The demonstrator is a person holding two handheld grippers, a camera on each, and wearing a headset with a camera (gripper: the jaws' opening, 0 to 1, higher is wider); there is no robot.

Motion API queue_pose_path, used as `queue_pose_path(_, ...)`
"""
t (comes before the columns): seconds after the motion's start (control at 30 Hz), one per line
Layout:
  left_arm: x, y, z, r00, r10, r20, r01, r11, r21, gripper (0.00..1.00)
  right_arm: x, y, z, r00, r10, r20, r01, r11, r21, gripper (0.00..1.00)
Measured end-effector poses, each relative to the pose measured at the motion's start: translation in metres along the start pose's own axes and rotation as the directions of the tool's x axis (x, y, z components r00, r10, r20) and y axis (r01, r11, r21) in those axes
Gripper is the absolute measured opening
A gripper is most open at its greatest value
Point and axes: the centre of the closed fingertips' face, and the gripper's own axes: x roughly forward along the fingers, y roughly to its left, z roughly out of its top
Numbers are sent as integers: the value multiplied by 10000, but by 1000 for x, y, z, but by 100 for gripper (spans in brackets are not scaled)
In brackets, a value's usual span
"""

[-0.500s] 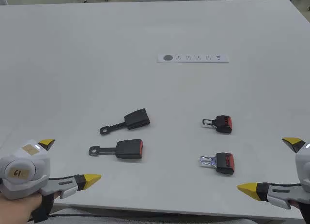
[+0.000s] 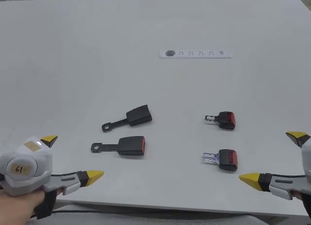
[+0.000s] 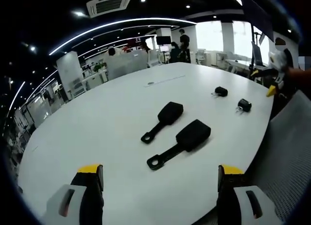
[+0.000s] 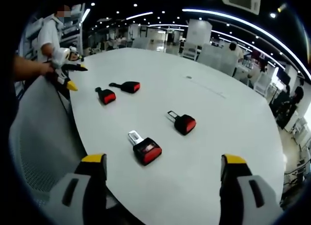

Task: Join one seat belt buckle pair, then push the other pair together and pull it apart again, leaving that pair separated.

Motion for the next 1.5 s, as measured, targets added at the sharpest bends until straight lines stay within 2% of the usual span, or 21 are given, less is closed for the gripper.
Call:
queue_pose_path(0.07, 0, 0, 0, 10000, -25, -4, 25, 10000, -2, 100, 1, 2, -1, 10000, 95, -17, -95, 9999, 126, 99)
queue_pose_path(0.17, 3, -7, -2, 9994, -345, -84, 346, 9994, 33, 100, 3, 4, -3, 9999, 151, -71, -150, 9997, 173, 98)
queue_pose_path(0.27, 4, -5, 0, 9997, -245, -51, 246, 9996, 158, 100, 1, 3, -1, 10000, 69, -18, -68, 9999, 121, 92)
queue_pose_path(0.33, 3, -4, 0, 9997, -244, -20, 245, 9997, 76, 100, 1, 0, 2, 9999, -69, 122, 67, 9999, 135, 93)
queue_pose_path(0.57, 3, -5, 0, 9996, -284, -35, 285, 9995, 98, 100, 3, -5, 0, 9997, -249, 39, 248, 9996, 140, 100)
queue_pose_path(0.73, 3, -4, 0, 9997, -264, -15, 264, 9997, 0, 100, 4, -4, -1, 9998, -205, 39, 204, 9994, 266, 100)
queue_pose_path(0.83, 3, -7, -1, 9994, -356, -9, 356, 9994, -49, 100, 2, -6, 3, 9992, -316, 238, 312, 9994, 164, 96)
queue_pose_path(0.97, 4, -9, -1, 9987, -513, 5, 513, 9986, -90, 100, 1, -9, 7, 9987, -393, 340, 387, 9991, 181, 96)
queue_pose_path(1.03, 4, -9, 1, 9987, -515, 44, 515, 9987, -20, 100, 0, -7, 8, 9986, -250, 464, 226, 9984, 520, 97)
queue_pose_path(1.27, 4, -9, 0, 9988, -493, 24, 493, 9988, -53, 100, -1, -6, 3, 9993, -307, 231, 298, 9989, 360, 97)
queue_pose_path(1.5, 4, -10, 0, 9988, -495, -21, 495, 9988, -23, 100, 1, -4, 1, 9995, -294, -61, 294, 9995, -139, 97)
